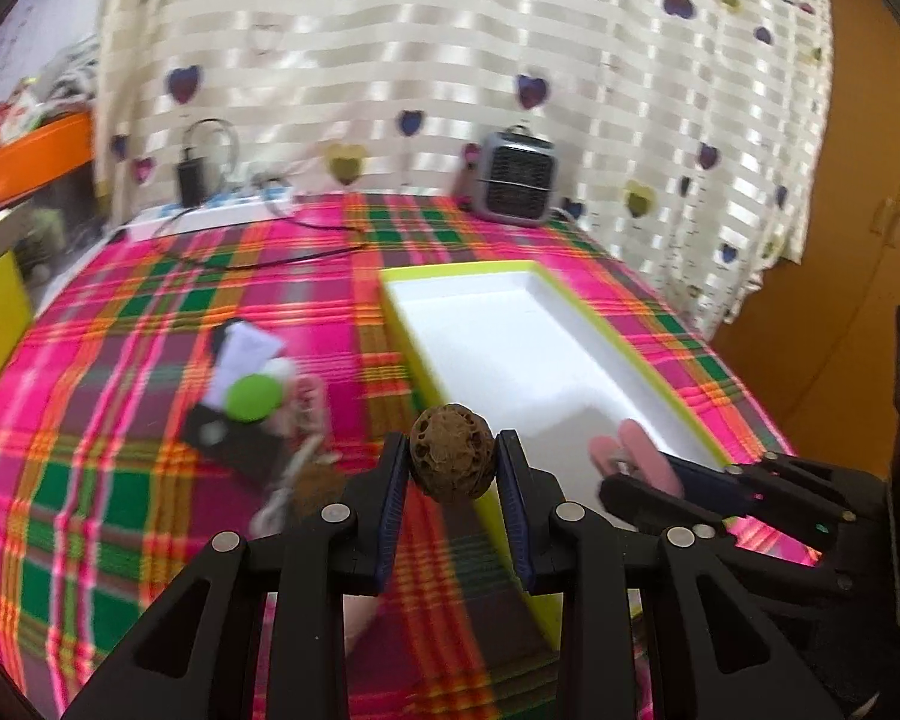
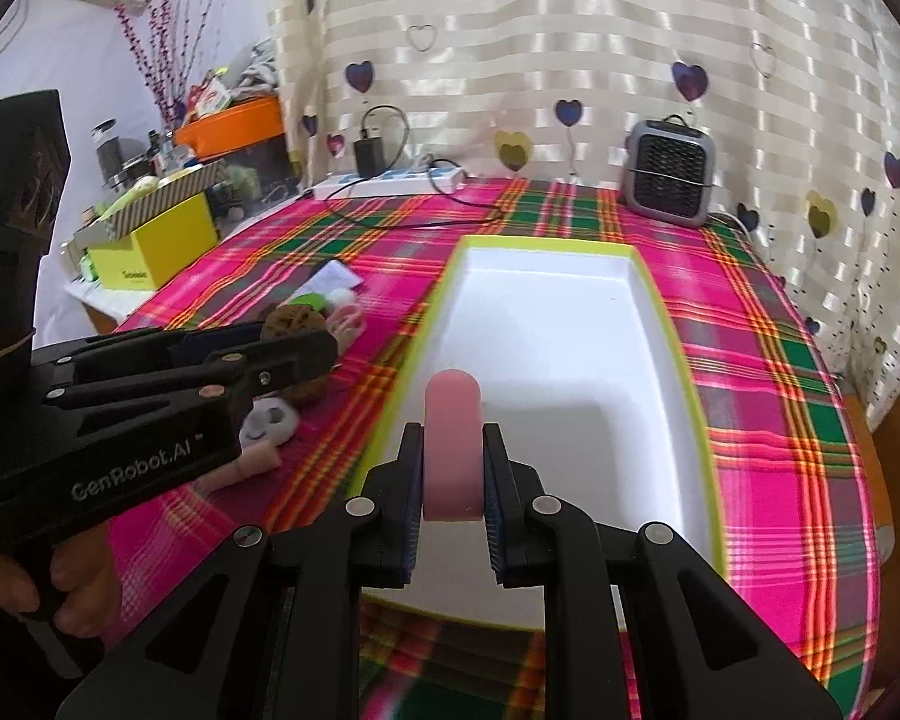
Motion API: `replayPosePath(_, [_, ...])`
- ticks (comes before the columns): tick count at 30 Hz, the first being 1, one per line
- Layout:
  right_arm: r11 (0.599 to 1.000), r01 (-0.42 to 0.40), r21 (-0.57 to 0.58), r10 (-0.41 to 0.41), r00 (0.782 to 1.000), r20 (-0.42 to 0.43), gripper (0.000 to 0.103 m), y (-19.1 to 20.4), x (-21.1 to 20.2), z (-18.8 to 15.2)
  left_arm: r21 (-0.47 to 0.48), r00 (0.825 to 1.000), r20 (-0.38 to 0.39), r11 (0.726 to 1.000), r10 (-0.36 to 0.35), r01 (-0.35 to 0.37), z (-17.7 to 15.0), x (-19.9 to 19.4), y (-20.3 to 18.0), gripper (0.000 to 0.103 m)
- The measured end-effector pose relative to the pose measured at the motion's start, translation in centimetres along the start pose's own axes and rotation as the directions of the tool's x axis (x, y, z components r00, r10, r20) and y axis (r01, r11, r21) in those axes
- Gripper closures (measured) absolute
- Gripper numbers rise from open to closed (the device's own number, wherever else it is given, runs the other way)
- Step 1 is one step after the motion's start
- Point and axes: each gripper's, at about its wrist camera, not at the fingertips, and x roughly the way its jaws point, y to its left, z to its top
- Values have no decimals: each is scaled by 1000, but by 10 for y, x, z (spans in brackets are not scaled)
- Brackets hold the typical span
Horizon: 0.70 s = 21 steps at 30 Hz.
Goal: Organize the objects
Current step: 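Lift and carry the walnut and pink case toward the white tray with both grippers, then lower both held items into the white tray and open both grippers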
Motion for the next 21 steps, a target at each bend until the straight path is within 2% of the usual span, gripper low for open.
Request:
replayPosePath(5, [999, 34, 29, -34, 999, 1, 85, -20, 0, 2, 34, 997, -17, 996, -81, 81, 6, 9, -20, 75])
replayPosePath(14, [996, 77, 49, -76, 997, -12, 85, -42, 6, 1, 72, 991, -68, 990, -116, 120, 10, 33, -38, 75])
replayPosePath(21, [994, 93, 53, -90, 994, -58, 84, -50, 21, 0, 61, 985, -114, 989, -127, 134, 8, 48, -38, 75])
